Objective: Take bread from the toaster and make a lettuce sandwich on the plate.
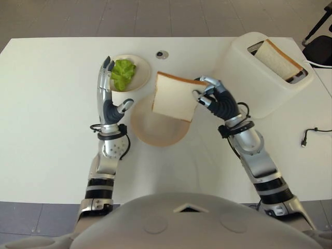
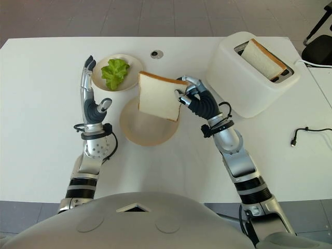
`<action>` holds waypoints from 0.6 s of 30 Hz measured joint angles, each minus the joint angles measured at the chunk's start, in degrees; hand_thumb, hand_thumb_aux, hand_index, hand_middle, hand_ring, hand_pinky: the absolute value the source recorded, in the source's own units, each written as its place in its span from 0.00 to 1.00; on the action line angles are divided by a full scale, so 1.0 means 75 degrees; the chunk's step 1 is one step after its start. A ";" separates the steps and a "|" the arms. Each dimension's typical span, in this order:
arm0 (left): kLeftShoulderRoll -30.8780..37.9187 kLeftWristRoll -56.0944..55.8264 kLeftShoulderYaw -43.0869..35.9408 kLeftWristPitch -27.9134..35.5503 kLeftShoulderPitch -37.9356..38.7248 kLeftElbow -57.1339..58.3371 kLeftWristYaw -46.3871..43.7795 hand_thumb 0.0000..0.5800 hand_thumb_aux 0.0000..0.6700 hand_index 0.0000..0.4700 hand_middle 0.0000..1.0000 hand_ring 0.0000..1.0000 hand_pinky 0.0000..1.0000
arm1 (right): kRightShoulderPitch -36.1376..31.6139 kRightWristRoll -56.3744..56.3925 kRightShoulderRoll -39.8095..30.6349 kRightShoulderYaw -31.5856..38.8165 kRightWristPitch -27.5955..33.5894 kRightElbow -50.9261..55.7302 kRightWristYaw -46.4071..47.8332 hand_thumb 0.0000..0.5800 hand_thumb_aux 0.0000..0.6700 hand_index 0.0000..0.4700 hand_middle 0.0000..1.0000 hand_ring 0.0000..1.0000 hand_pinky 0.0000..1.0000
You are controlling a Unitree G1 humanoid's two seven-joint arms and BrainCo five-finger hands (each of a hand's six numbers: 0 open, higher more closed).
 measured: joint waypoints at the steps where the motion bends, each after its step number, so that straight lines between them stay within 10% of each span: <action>1: 0.0247 0.0233 0.0017 0.0348 -0.0184 0.0199 0.0039 0.00 0.00 0.00 0.00 0.00 0.00 | -0.0022 -0.0010 0.0159 0.0106 0.0075 0.0352 0.0177 1.00 1.00 1.00 1.00 1.00 1.00; 7: 0.1535 0.1253 -0.0747 0.1842 -0.1794 0.3128 -0.0019 0.00 0.00 0.00 0.00 0.00 0.00 | -0.0304 -0.0814 0.0698 0.0299 -0.0078 0.1556 0.0415 1.00 1.00 1.00 1.00 1.00 1.00; 8: 0.1611 0.1302 -0.0920 0.1916 -0.2041 0.3512 -0.0016 0.00 0.00 0.00 0.00 0.00 0.00 | -0.0305 -0.1008 0.0695 0.0295 -0.0152 0.1594 0.0359 0.94 0.75 0.75 1.00 1.00 1.00; 9: 0.1740 0.1386 -0.1208 0.2080 -0.2496 0.4249 -0.0088 0.00 0.00 0.00 0.00 0.00 0.00 | -0.0336 -0.1498 0.0663 0.0331 -0.0300 0.1611 0.0240 0.00 0.00 0.00 0.76 0.76 0.76; 11: 0.1859 0.1490 -0.1603 0.2234 -0.3284 0.5349 -0.0119 0.00 0.00 0.00 0.00 0.00 0.00 | -0.0365 -0.2326 0.0499 0.0465 -0.0475 0.1583 0.0024 0.00 0.00 0.00 0.00 0.00 0.00; 18: 0.2012 0.1486 -0.2553 0.2544 -0.5035 0.7874 0.0069 0.00 0.00 0.00 0.00 0.00 0.00 | -0.0391 -0.4620 -0.0389 0.0298 -0.0882 0.0584 -0.0401 0.00 0.00 0.00 0.00 0.00 0.00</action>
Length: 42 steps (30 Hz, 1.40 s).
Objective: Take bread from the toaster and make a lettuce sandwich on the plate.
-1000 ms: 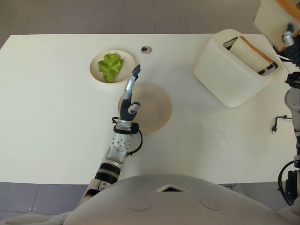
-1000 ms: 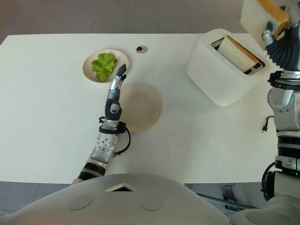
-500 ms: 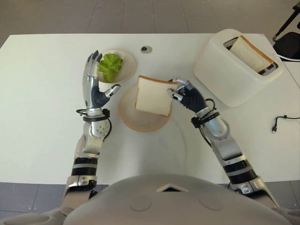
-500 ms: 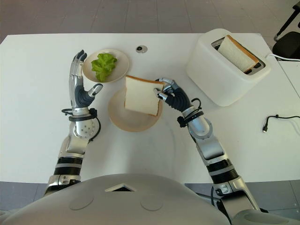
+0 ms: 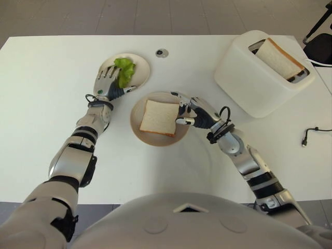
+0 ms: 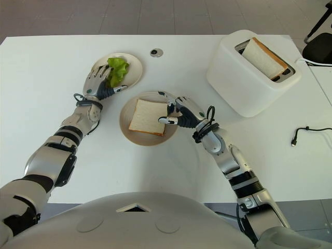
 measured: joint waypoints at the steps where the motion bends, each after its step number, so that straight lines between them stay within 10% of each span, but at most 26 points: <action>1: 0.0022 -0.0042 -0.0060 0.0016 -0.0124 0.0166 0.0032 0.00 0.00 0.00 0.00 0.00 0.00 | -0.0001 -0.0108 -0.0109 -0.0106 0.0002 -0.0108 0.0000 0.00 0.00 0.00 0.00 0.00 0.00; 10: 0.0435 -0.0539 -0.0504 0.0048 -0.0497 0.0676 -0.0156 0.00 0.00 0.00 0.00 0.00 0.00 | 0.0422 -0.0445 -0.0324 -0.0315 -0.0021 -0.0593 0.0021 0.00 0.00 0.00 0.00 0.00 0.00; 11: 0.0468 -0.0556 -0.0532 0.0032 -0.0497 0.0675 -0.0223 0.17 0.09 0.09 0.00 0.00 0.00 | 0.0443 -0.0494 -0.0315 -0.0306 -0.0031 -0.0596 0.0019 0.00 0.00 0.00 0.00 0.00 0.00; 12: 0.0512 -0.0616 -0.0579 0.0023 -0.0497 0.0676 -0.0315 0.73 0.48 0.48 0.00 0.00 0.00 | 0.0459 -0.0497 -0.0281 -0.0304 -0.0038 -0.0596 0.0007 0.00 0.00 0.00 0.00 0.00 0.00; 15: 0.0582 -0.0706 -0.0716 0.0021 -0.0510 0.0686 -0.0497 1.00 0.99 0.99 0.00 0.00 0.00 | 0.0459 -0.0498 -0.0194 -0.0305 -0.0086 -0.0596 -0.0015 0.00 0.00 0.00 0.00 0.00 0.00; 31: 0.0760 -0.1603 -0.0635 -0.0683 -0.0352 -0.0127 -0.0182 1.00 1.00 1.00 0.00 0.00 0.00 | 0.0448 -0.0498 0.0036 -0.0446 -0.0349 -0.0602 -0.0271 0.00 0.00 0.00 0.00 0.00 0.00; 37: 0.1069 -0.2972 0.0152 -0.1972 0.1625 -0.3728 -0.1020 1.00 1.00 1.00 0.00 0.00 0.00 | 0.0486 -0.0414 0.0122 -0.0888 -0.0413 -0.0935 -0.0517 0.00 0.00 0.00 0.00 0.00 0.00; 42: 0.1387 -0.2928 -0.0071 -0.1882 0.4447 -0.7498 -0.2567 1.00 1.00 1.00 0.00 0.00 0.00 | 0.0791 0.0636 -0.0301 -0.3117 -0.0361 -0.2057 -0.0696 0.00 0.00 0.00 0.00 0.00 0.00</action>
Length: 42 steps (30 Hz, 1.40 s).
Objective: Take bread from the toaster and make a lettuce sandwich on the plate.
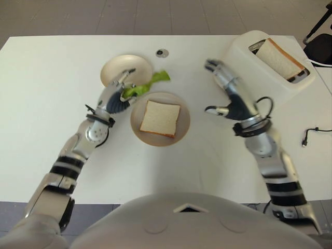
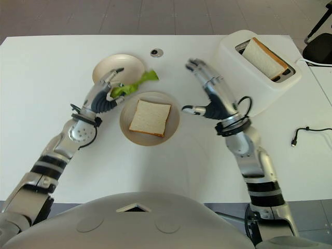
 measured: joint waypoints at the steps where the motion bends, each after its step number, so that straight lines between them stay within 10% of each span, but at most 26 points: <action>1: 0.0012 0.0180 -0.0095 0.0101 0.0344 -0.0297 -0.0119 1.00 1.00 1.00 0.00 0.00 0.00 | -0.0014 0.0241 -0.0118 -0.0575 0.0063 -0.0181 -0.0016 0.00 0.00 0.00 0.00 0.00 0.00; 4: 0.0023 0.0905 -0.0165 0.0582 0.1118 -0.0750 -0.0237 1.00 1.00 1.00 0.00 0.00 0.00 | -0.0106 0.0676 -0.0616 -0.2167 0.0365 -0.0425 0.0010 0.00 0.00 0.00 0.00 0.00 0.00; 5: 0.0023 0.0985 -0.0162 0.0622 0.1167 -0.0842 -0.0242 0.97 0.84 0.84 0.00 0.00 0.00 | -0.0111 0.0673 -0.0695 -0.2438 0.0425 -0.0425 0.0032 0.00 0.00 0.00 0.00 0.00 0.00; 6: 0.0009 0.1078 -0.0164 0.0652 0.1233 -0.0902 -0.0243 0.77 0.52 0.52 0.00 0.00 0.00 | -0.0109 0.0658 -0.0830 -0.2716 0.0517 -0.0344 0.0026 0.00 0.00 0.00 0.00 0.00 0.00; 7: -0.0015 0.1200 -0.0197 0.0663 0.1273 -0.0937 -0.0248 0.24 0.13 0.13 0.00 0.00 0.00 | -0.0110 0.0534 -0.1016 -0.3015 0.0676 -0.0085 0.0017 0.00 0.00 0.00 0.00 0.00 0.00; 8: -0.0036 0.1248 -0.0241 0.0664 0.1286 -0.0928 -0.0257 0.00 0.00 0.00 0.00 0.00 0.00 | -0.0106 0.0363 -0.1097 -0.3124 0.0777 0.0126 -0.0015 0.00 0.00 0.00 0.00 0.00 0.00; 20: -0.0294 0.1505 -0.0251 0.0714 0.1563 -0.1331 -0.0299 0.00 0.00 0.00 0.00 0.00 0.00 | -0.0703 -0.1164 -0.2092 -0.1882 0.1441 0.3518 -0.0179 0.00 0.00 0.00 0.00 0.00 0.00; 21: -0.0304 0.1505 -0.0191 0.0745 0.1587 -0.1382 -0.0294 0.00 0.00 0.00 0.00 0.00 0.00 | -0.0871 -0.1190 -0.2132 -0.1667 0.1378 0.3596 -0.0176 0.22 0.12 0.12 0.00 0.00 0.00; 22: -0.0314 0.1505 -0.0137 0.0754 0.1617 -0.1450 -0.0280 0.00 0.00 0.00 0.00 0.00 0.00 | -0.0998 -0.1192 -0.2144 -0.1466 0.1316 0.3604 -0.0148 1.00 1.00 1.00 0.03 0.03 0.03; 24: -0.0347 0.1500 -0.0074 0.0758 0.1642 -0.1573 -0.0223 0.00 0.00 0.00 0.00 0.00 0.00 | -0.1176 -0.1194 -0.2152 -0.1204 0.1200 0.3634 -0.0134 1.00 1.00 1.00 1.00 1.00 1.00; 42: -0.0843 0.1026 0.1002 0.0540 0.1852 -0.1989 0.0476 0.00 0.00 0.00 0.00 0.00 0.00 | -0.1749 0.1216 -0.1537 -0.2556 0.0015 0.1143 -0.0877 1.00 1.00 1.00 1.00 1.00 1.00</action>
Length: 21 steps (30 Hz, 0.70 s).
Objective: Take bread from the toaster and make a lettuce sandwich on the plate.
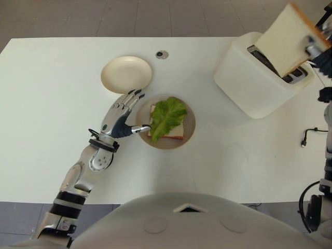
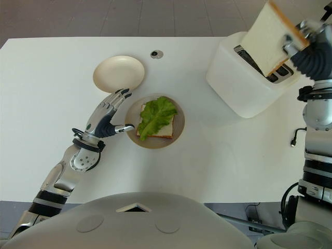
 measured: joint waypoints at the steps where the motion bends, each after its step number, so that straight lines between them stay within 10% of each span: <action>1: -0.0088 -0.0065 0.0160 -0.0052 -0.0003 -0.0026 0.0225 0.00 0.00 0.00 0.00 0.00 0.00 | -0.0023 0.0301 0.0154 0.0147 -0.0186 -0.0495 0.0055 1.00 1.00 1.00 1.00 1.00 1.00; 10: -0.0366 -0.0286 0.1437 -0.1200 -0.0099 -0.0616 0.1728 0.00 0.00 0.00 0.00 0.00 0.00 | 0.0992 0.3023 0.2056 0.4409 0.0828 -0.0553 0.3309 1.00 1.00 1.00 1.00 1.00 1.00; 21: 0.0238 -0.0138 0.0188 -0.2644 -0.0335 -0.0002 0.0162 0.00 0.00 0.00 0.00 0.00 0.00 | -0.0665 0.2373 0.2773 0.5054 0.1324 0.3148 0.4487 1.00 1.00 1.00 1.00 1.00 1.00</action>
